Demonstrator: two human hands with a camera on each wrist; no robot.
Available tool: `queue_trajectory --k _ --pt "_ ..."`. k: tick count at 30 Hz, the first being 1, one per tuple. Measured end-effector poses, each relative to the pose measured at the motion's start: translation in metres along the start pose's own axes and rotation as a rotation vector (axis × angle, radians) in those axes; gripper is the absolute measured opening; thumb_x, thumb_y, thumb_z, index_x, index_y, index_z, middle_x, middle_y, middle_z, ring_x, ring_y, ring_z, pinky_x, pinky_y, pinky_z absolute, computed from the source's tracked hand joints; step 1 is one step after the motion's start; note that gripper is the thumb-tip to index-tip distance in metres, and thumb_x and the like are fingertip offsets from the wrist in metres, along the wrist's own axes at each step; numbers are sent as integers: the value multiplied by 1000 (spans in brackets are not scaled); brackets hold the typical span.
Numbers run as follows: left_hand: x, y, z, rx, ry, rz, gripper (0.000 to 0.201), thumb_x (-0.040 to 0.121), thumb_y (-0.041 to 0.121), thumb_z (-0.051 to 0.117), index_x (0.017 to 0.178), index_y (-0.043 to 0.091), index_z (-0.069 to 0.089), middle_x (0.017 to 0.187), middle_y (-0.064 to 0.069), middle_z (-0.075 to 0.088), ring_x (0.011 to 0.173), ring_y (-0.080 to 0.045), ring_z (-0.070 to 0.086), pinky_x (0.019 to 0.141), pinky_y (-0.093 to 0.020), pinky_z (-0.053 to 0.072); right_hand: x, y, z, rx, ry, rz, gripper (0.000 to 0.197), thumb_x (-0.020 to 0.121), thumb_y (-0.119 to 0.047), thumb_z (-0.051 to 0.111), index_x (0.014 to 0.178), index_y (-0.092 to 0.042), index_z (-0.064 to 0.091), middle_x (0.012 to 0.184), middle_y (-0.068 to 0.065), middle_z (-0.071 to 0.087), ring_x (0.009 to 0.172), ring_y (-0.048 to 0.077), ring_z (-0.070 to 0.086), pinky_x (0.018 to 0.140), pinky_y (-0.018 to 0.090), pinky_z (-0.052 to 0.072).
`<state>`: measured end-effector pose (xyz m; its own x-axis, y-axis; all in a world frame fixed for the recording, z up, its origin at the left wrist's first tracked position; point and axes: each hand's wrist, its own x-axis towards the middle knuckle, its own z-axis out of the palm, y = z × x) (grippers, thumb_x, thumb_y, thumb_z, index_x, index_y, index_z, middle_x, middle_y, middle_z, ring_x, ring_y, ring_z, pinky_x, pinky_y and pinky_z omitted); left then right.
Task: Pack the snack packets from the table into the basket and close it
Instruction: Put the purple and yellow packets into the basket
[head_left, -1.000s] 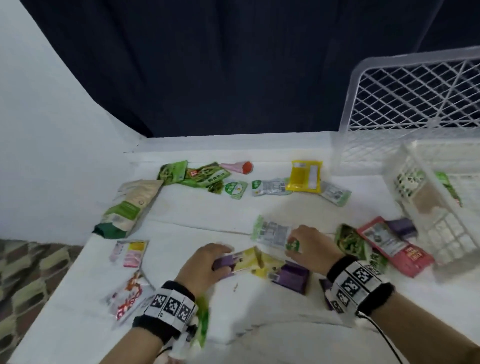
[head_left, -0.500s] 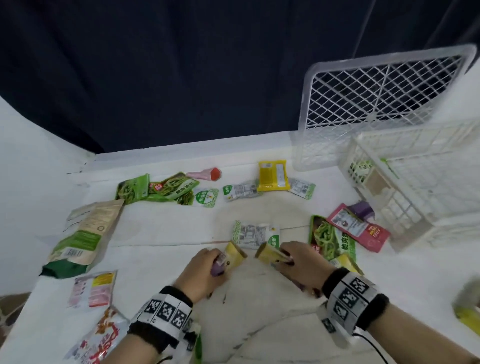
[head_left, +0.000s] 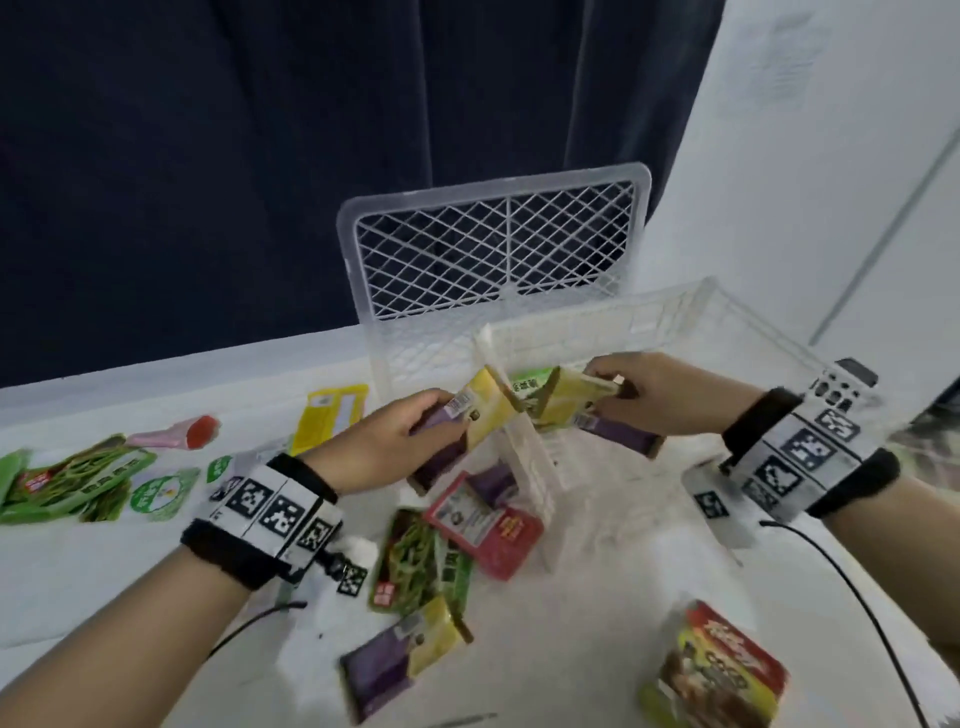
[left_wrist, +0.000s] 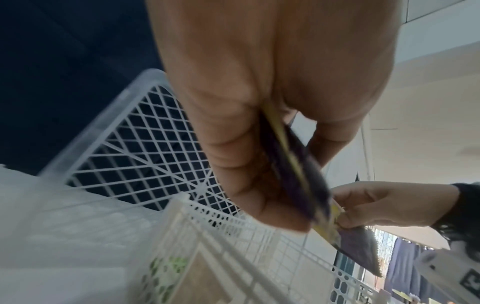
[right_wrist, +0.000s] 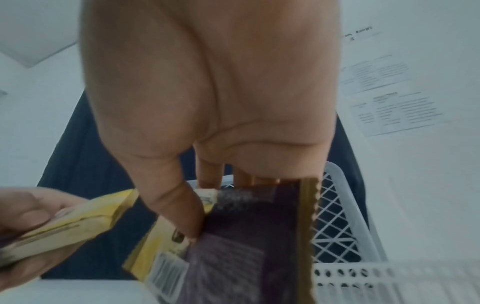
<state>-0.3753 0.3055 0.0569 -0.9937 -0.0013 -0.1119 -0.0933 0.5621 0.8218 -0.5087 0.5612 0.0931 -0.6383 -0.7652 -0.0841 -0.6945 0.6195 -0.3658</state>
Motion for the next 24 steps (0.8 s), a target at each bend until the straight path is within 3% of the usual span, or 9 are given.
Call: queue_trajectory --k 2,6,8,11,13,17,20,24 --pt "34 25 16 23 -35 -9 21 81 55 54 96 40 57 82 5 63 72 -14 59 70 -35 49 4 37 -26 -60 -59 -7 14 93 -18 54 103 -12 60 93 1 59 79 18 51 65 22 36" --pt "92 65 43 231 -130 -7 23 90 42 55 111 32 53 96 12 69 65 0 54 63 -20 44 19 98 -55 -149 -222 5 15 94 -16 48 96 -22 61 80 -11 58 70 6 51 63 17 39" --pt "114 81 53 364 -185 -18 30 90 43 54 117 29 50 102 10 69 67 -2 55 63 -20 44 28 121 -61 -165 -314 17 18 92 -17 47 91 -28 61 82 -10 64 72 10 57 67 21 47" --pt "142 101 68 609 -265 18 36 92 38 55 122 20 48 98 4 62 68 -5 50 64 -23 41 40 144 -62 -219 -384 31 26 89 -14 48 104 -28 64 95 -2 68 79 16 60 73 30 51" --pt "160 108 78 739 -371 23 37 91 37 57 121 16 49 93 4 56 73 -12 51 67 -25 40 50 156 -60 -248 -384 41 31 89 -11 48 113 -27 60 97 -3 64 81 16 57 74 30 49" --pt "193 109 101 851 -673 -53 39 86 41 65 115 16 59 104 3 62 90 -18 55 72 -25 43 68 178 -52 -216 -402 23 26 90 -19 53 115 -24 58 87 -10 56 69 2 47 58 18 36" --pt "209 103 121 941 -825 -95 47 85 39 67 124 13 58 115 -3 63 87 -14 50 64 -22 37 78 189 -42 -213 -419 1 24 91 -21 55 114 -24 58 86 -13 53 71 1 46 57 16 34" --pt "224 86 146 893 -988 -190 40 83 28 71 115 6 64 100 -14 69 78 -18 55 53 -18 39 86 195 -30 -201 -465 -30 25 90 -16 53 115 -21 57 90 -10 52 72 6 46 55 17 31"
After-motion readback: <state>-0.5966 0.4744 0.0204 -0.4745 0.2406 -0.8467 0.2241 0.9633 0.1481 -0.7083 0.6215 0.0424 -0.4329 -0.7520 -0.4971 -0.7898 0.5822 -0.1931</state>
